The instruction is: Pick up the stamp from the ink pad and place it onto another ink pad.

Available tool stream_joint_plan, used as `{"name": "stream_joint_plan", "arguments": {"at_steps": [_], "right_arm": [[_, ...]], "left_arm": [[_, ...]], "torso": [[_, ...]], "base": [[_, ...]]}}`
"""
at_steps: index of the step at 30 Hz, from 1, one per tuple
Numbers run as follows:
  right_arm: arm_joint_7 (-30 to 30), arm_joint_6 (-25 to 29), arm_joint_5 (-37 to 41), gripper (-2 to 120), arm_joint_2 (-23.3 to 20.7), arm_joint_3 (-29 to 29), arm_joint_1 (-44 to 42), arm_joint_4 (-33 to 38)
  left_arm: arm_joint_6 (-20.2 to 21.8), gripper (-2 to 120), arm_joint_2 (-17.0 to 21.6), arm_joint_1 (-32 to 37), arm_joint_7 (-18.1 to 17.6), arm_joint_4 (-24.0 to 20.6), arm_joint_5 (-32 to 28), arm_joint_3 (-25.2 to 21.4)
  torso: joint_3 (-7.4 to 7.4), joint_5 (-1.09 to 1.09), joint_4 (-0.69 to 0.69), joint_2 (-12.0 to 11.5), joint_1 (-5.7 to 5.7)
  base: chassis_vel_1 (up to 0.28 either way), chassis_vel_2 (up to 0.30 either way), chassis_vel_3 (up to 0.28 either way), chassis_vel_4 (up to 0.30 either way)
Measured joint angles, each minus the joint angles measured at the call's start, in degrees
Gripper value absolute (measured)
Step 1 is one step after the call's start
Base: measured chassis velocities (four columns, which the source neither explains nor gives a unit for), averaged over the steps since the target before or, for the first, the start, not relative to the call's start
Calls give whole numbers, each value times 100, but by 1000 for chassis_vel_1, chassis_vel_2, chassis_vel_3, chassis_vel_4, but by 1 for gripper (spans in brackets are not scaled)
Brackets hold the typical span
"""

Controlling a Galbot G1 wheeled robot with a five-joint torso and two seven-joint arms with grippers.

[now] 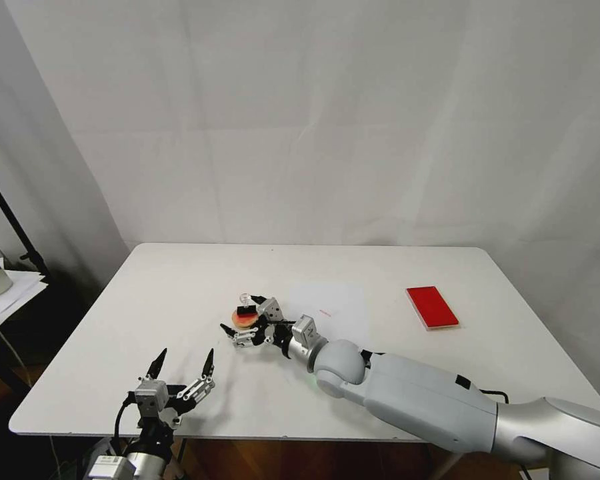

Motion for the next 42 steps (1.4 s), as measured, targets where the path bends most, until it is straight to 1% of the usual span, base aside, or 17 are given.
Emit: {"name": "stream_joint_plan", "arguments": {"at_steps": [8, 16, 19, 23, 24, 25, 27, 29, 30, 32, 33, 34, 36, 38, 39, 41, 42], "right_arm": [[11, -6, 2, 114, 14, -6, 9, -15], [120, -46, 0, 111, -174, 63, -31, 112], [211, -112, -10, 107, -467, 199, -94, 358], [155, -129, -340, 100, -1508, 726, -423, 1161], [155, -129, -340, 100, -1508, 726, -423, 1161], [104, -113, -417, 100, -1826, 899, -548, 1388], [-24, -39, -661, 100, -2732, 1690, -1140, 2047], [613, 60, -924, 100, -3402, 2868, -2123, 2718], [613, 60, -924, 100, -3402, 2868, -2123, 2718], [1593, 57, -1138, 100, -3669, 4101, -3361, 3256], [1886, 91, -1335, 100, -3683, 4672, -3882, 3387], [1886, 91, -1335, 100, -3683, 4672, -3882, 3387], [2151, 335, -1960, 100, -3537, 5955, -5071, 3554], [2287, 442, -2380, 100, -3138, 7070, -6362, 3724], [2287, 442, -2380, 100, -3138, 7070, -6362, 3724], [2348, 570, -2588, 100, -2680, 7677, -7287, 3801], [2348, 612, -2625, 100, -2594, 7742, -7420, 3804]], "left_arm": [[0, 100, 0, 0, 0, 0, 0, 0], [0, 100, 0, 0, 0, 0, 0, 0], [0, 100, 0, 0, 0, 0, 0, 0], [0, 100, 0, 0, 0, 0, 0, 0], [0, 100, 0, 0, 0, 0, 0, 0], [0, 100, 0, 1, 0, 0, 0, 0], [0, 100, 0, -2, 2, 0, 0, 0], [0, 100, 0, -2, 0, 0, 0, 0], [0, 100, 0, -2, 0, 0, 0, 0], [0, 100, 0, 0, 1, 0, 0, 0], [0, 100, 0, -1, 0, 0, 0, 0], [0, 100, 0, -1, 0, 0, 0, 0], [0, 100, 0, 0, 1, 0, 0, 0], [0, 100, 0, 0, 0, 0, 0, 0], [0, 100, 0, 0, 0, 0, 0, 0], [0, 100, 0, -1, 0, 0, 0, 0], [0, 100, 0, -1, 0, 0, 0, 0]], "torso": [[0, 0, 0, 0, 0], [0, 1, 2, 0, 0], [0, 1, 2, 0, 0], [0, 4, 1, 0, 0], [0, 4, 1, 0, 0], [0, 4, 1, 0, 0], [0, 4, 0, 0, 0], [-1, 0, -3, 1, -1], [-1, 0, -3, 1, -1], [-1, 6, -3, 1, -1], [-1, 5, -1, 1, -1], [-1, 5, -1, 1, -1], [-2, 1, 1, 1, -1], [-1, 5, 3, 1, 0], [-1, 5, 3, 1, 0], [-1, 2, 0, 1, -1], [-1, 1, 0, 1, -1]], "base": [[0, 0, 0, 0], [0, 0, 0, 0], [0, 0, 0, 0], [0, 0, 0, 0], [0, 0, 0, 0], [0, 0, 0, 0], [0, 0, 0, 0], [0, 0, 0, 0], [0, 0, 0, 0], [0, 0, 0, 0], [0, 0, 0, 0], [0, 0, 0, 0], [0, 0, 0, 0], [0, 0, 0, 0], [0, 0, 0, 0], [0, 0, 0, 0], [0, 0, 0, 0]]}}
